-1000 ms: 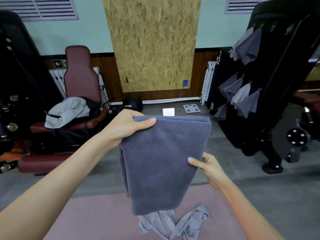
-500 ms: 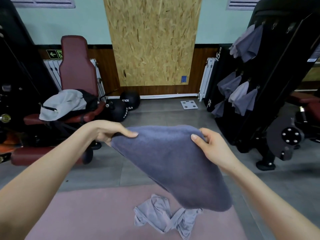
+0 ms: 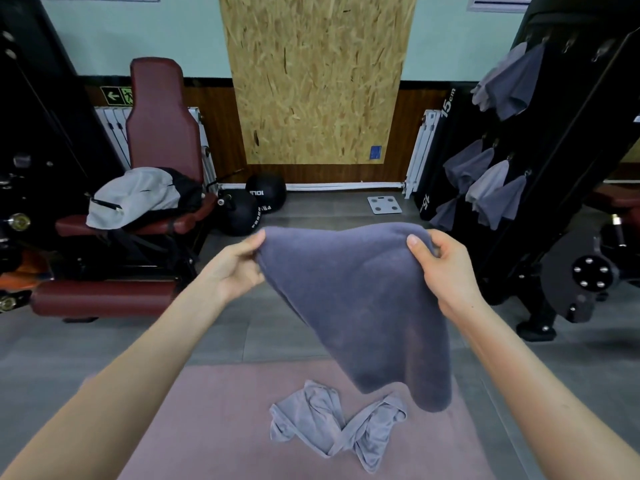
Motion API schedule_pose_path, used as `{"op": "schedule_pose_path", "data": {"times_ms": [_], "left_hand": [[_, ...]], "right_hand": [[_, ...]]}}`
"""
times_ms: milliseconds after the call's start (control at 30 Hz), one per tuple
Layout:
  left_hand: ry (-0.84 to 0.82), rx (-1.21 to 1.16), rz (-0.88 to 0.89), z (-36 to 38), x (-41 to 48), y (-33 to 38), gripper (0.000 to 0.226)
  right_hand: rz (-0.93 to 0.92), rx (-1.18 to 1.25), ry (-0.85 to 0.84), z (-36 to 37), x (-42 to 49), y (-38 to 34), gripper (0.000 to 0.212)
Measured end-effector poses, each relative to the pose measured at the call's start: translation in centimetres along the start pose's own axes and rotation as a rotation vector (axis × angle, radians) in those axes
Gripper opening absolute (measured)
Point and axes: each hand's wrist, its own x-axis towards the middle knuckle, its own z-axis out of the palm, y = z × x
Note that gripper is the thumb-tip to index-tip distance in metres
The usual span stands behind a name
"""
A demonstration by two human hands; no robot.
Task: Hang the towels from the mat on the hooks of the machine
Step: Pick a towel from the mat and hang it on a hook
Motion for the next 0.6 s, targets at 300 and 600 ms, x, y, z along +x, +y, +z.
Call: {"op": "schedule_pose_path", "data": {"times_ms": [300,600], "left_hand": [[0.196,0.772,0.539,0.6,0.8,-2.2,0.107],[0.219,0.644,0.182,2.5,5.1,-4.3,0.076]], "right_hand": [[0.089,0.060,0.052,1.3,1.0,0.4,0.012],[0.139,0.052,0.082,1.0,1.8,2.0,0.013]]}}
